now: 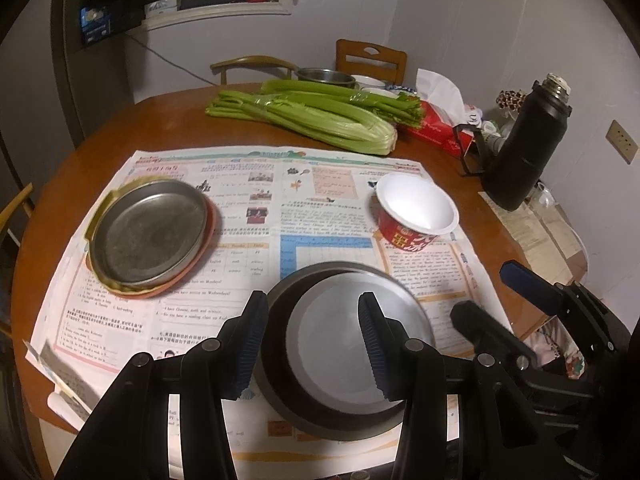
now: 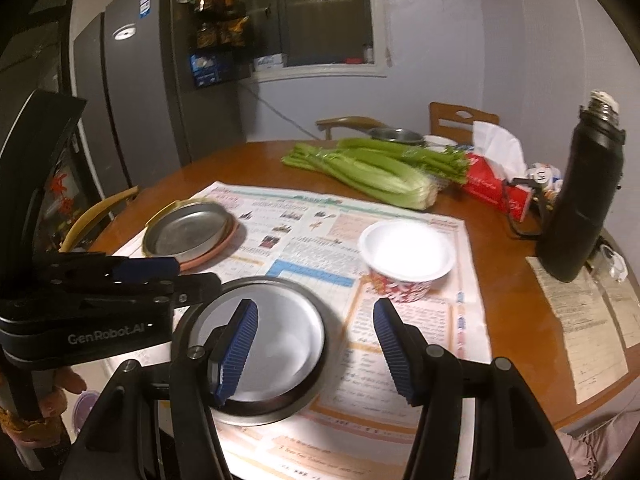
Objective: Organize plates and bowls
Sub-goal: 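Move the left gripper to the red-printed paper cup and close on its rim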
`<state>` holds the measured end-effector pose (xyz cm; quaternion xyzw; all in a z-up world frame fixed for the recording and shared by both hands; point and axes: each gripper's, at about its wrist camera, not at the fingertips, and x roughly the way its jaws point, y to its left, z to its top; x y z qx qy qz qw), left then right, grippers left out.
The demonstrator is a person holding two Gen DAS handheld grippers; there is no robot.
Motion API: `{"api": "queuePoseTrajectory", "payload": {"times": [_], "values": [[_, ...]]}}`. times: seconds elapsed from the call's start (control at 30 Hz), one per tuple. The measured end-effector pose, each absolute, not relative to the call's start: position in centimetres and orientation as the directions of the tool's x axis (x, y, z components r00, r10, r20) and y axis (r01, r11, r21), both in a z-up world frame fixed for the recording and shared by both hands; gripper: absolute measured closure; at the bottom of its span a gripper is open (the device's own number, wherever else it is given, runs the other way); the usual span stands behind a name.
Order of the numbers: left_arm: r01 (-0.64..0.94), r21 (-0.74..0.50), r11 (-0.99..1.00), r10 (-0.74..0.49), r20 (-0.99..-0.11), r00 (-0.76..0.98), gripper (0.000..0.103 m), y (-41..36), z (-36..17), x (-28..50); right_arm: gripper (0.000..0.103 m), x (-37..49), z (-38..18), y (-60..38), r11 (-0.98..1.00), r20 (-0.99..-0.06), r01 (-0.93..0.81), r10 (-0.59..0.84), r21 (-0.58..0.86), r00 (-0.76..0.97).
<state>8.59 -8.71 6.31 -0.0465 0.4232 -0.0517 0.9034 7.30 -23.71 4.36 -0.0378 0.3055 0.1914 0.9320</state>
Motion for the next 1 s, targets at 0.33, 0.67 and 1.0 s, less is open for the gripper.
{"api": "queuePoseTrajectory", "payload": {"times": [0.33,0.67,1.0], "values": [[0.104,-0.138,0.985,-0.173,-0.753,0.635,0.055,-10.5,7.0,10.4,0.042,8.2,6.0,-26.7,0.955,-0.534,-0.293,0.275,0.051,0.8],[0.15,-0.155,0.976,-0.215,-0.754,0.62,0.055,-12.1,7.0,14.0,0.041,9.9,6.1,-28.6,0.967,-0.513,-0.249,0.238,0.049,0.825],[0.196,-0.154,0.968,-0.243,-0.759,0.603,0.055,-13.7,6.7,18.2,0.041,12.8,5.0,-29.0,0.969,-0.54,-0.238,0.239,0.074,0.807]]}}
